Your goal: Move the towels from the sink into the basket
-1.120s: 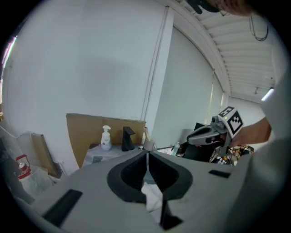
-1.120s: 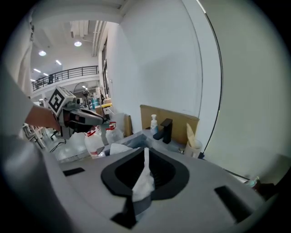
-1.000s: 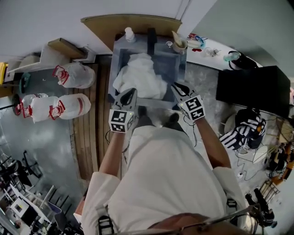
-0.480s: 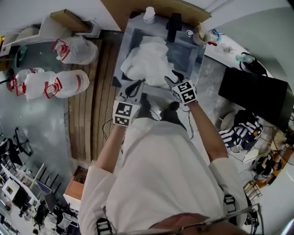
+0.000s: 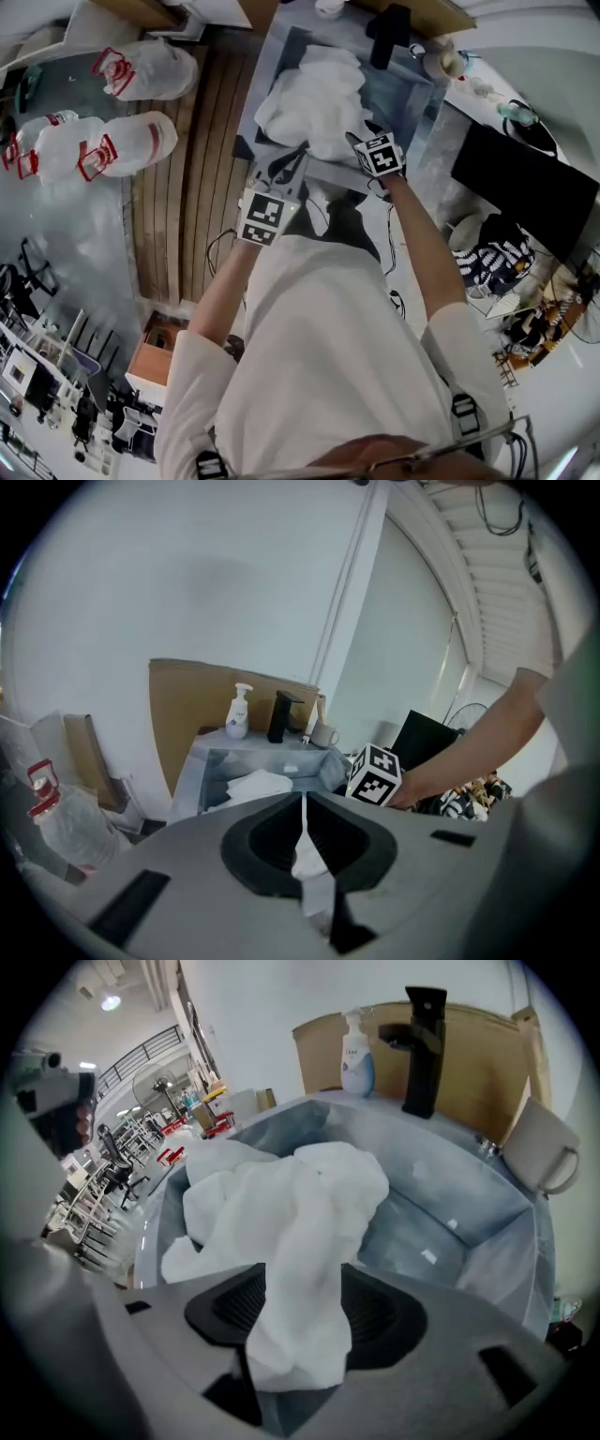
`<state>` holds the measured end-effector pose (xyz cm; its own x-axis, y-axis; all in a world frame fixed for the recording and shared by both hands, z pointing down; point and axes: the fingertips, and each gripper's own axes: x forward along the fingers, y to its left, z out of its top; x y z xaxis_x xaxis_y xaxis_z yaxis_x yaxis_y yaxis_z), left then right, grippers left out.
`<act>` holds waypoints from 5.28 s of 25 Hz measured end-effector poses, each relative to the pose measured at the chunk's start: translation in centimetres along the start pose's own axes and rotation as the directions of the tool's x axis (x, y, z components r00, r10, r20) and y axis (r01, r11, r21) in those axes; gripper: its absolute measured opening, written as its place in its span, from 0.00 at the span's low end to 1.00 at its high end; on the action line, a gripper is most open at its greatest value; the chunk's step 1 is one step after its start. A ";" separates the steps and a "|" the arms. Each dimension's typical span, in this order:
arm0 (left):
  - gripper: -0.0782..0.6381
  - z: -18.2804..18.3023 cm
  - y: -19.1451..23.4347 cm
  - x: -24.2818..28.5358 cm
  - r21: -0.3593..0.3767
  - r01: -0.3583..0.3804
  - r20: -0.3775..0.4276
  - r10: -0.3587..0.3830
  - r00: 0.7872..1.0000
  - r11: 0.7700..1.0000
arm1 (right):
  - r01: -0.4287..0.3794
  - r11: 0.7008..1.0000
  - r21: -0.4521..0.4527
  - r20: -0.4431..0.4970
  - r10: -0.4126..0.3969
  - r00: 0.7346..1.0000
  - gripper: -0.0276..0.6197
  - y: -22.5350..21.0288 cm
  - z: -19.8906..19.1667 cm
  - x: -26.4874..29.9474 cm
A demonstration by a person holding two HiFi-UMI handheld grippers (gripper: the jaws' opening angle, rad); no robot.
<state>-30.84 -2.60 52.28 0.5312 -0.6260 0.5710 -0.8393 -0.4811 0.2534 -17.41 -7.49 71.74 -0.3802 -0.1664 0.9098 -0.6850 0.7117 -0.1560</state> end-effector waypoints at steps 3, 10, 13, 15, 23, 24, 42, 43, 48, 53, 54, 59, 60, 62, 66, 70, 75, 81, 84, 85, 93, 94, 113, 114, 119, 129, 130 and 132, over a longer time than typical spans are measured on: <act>0.13 -0.8 0.5 0.6 -0.005 0.011 -0.011 -0.011 1.000 1.000 | -0.007 1.000 0.002 -0.035 0.007 0.999 0.43 0.3 -0.9 1.8; 0.13 -2.5 1.2 1.1 -0.031 0.012 -0.030 -0.013 0.999 0.999 | 0.010 0.999 -0.036 -0.054 -0.012 0.998 0.20 1.5 -1.5 3.1; 0.13 -2.6 1.1 0.8 -0.028 0.014 -0.031 -0.015 0.999 1.000 | 0.014 1.000 -0.019 -0.009 -0.014 1.000 0.15 1.7 -0.8 1.8; 0.13 -2.5 1.1 0.6 -0.027 0.013 -0.026 -0.014 1.000 1.000 | 0.022 1.000 -0.011 0.044 -0.021 0.999 0.14 1.7 0.0 0.3; 0.13 -0.6 0.4 -0.7 0.000 0.004 -0.008 -0.004 1.000 1.000 | 0.028 0.999 -0.032 0.227 -0.020 0.974 0.13 3.0 4.9 -7.6; 0.13 -0.2 0.2 -0.8 0.006 0.005 -0.004 -0.005 1.000 1.000 | 0.029 0.999 -0.037 0.249 -0.019 0.968 0.13 3.1 5.5 -8.7; 0.13 7.8 -5.8 -4.0 0.091 0.047 0.102 -0.056 0.993 0.995 | 0.204 0.979 -0.024 0.595 -0.150 0.790 0.13 1.9 11.0 -31.4; 0.13 8.2 -6.2 -4.1 0.099 0.053 0.109 -0.063 0.992 0.994 | 0.219 0.976 -0.021 0.612 -0.160 0.775 0.12 1.9 11.1 -32.9; 0.13 10.7 -8.4 -4.1 0.133 0.082 0.136 -0.101 0.986 0.988 | 0.297 0.955 0.020 0.684 -0.230 0.692 0.12 0.7 11.0 -40.2; 0.13 13.8 -11.6 -3.3 0.177 0.134 0.163 -0.163 0.973 0.975 | 0.385 0.918 0.088 0.719 -0.327 0.613 0.12 -1.5 9.3 -47.3; 0.13 14.4 -12.5 -3.0 0.190 0.145 0.167 -0.178 0.970 0.971 | 0.399 0.911 0.109 0.722 -0.348 0.597 0.12 -1.9 8.6 -48.6; 0.13 17.3 -17.7 -1.1 0.248 0.223 0.180 -0.271 0.946 0.943 | 0.447 0.869 0.210 0.716 -0.448 0.536 0.12 -4.3 4.1 -54.4; 0.13 17.7 -18.9 -0.7 0.259 0.240 0.179 -0.290 0.940 0.936 | 0.457 0.861 0.225 0.710 -0.466 0.528 0.12 -4.7 3.1 -55.4; 0.13 18.4 -21.3 0.1 0.278 0.272 0.173 -0.326 0.929 0.921 | 0.476 0.843 0.250 0.696 -0.498 0.517 0.12 -5.3 1.1 -57.1; 0.13 19.4 -25.6 1.2 0.311 0.326 0.158 -0.387 0.908 0.893 | 0.509 0.809 0.294 0.674 -0.553 0.490 0.13 -6.1 -2.6 -59.9; 0.13 19.6 -28.7 2.1 0.332 0.364 0.141 -0.428 0.893 0.870 | 0.529 0.780 0.334 0.649 -0.598 0.470 0.13 -6.7 -5.8 -61.8; 0.13 19.7 -31.4 3.2 0.346 0.393 0.117 -0.455 0.883 0.852 | 0.541 0.757 0.366 0.620 -0.632 0.465 0.13 -7.7 -9.0 -62.9; 0.13 18.7 -33.5 4.4 0.347 0.412 0.083 -0.465 0.881 0.842 | 0.514 0.751 0.413 0.592 -0.651 0.475 0.13 -9.2 -12.7 -62.3; 0.13 17.8 -34.1 5.3 0.341 0.418 0.058 -0.462 0.885 0.842 | 0.490 0.760 0.427 0.585 -0.645 0.491 0.13 -9.8 -13.9 -61.1; 0.13 17.4 -34.3 5.6 0.338 0.419 0.049 -0.461 0.886 0.843 | 0.483 0.764 0.428 0.582 -0.642 0.499 0.13 -9.9 -14.3 -60.6; 0.13 13.7 -37.0 9.2 0.311 0.443 -0.023 -0.459 0.888 0.841 | 0.422 0.801 0.424 0.543 -0.598 0.589 0.13 -12.0 -18.3 -54.0; 0.13 12.9 -37.5 9.5 0.307 0.446 -0.035 -0.458 0.888 0.841 | 0.411 0.808 0.422 0.536 -0.588 0.606 0.13 -12.1 -19.0 -52.9; 0.13 -6.8 -42.5 19.2 0.185 0.388 -0.147 -0.365 0.919 0.903 | 0.193 0.898 0.395 0.463 -0.377 0.803 0.13 -14.8 -29.9 -29.1; 0.13 -8.1 -42.7 19.5 0.172 0.384 -0.154 -0.361 0.920 0.907 | 0.182 0.900 0.396 0.457 -0.365 0.811 0.13 -14.8 -30.6 -27.8; 0.13 -14.8 -42.5 22.4 0.142 0.369 -0.182 -0.343 0.922 0.918 | 0.133 0.905 0.403 0.433 -0.317 0.844 0.13 -15.1 -33.3 -20.5; 0.13 -27.7 -40.1 29.5 0.174 0.347 -0.239 -0.302 0.923 0.922 | 0.072 0.881 0.468 0.350 -0.260 0.900 0.13 -17.3 -39.7 -5.0; 0.13 -28.7 -39.8 30.1 0.169 0.349 -0.249 -0.302 0.920 0.922 | 0.071 0.876 0.476 0.337 -0.257 0.906 0.14 -17.4 -40.2 -3.6; 0.13 -30.8 -39.1 31.2 0.160 0.343 -0.264 -0.295 0.918 0.925 | 0.076 0.867 0.492 0.304 -0.254 0.918 0.14 -17.6 -41.5 -0.8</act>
<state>15.01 15.60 84.29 0.7047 -0.2707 0.6558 -0.5756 -0.7586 0.3054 20.76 8.43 89.71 -0.3643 -0.5408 0.7582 -0.9290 0.2682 -0.2551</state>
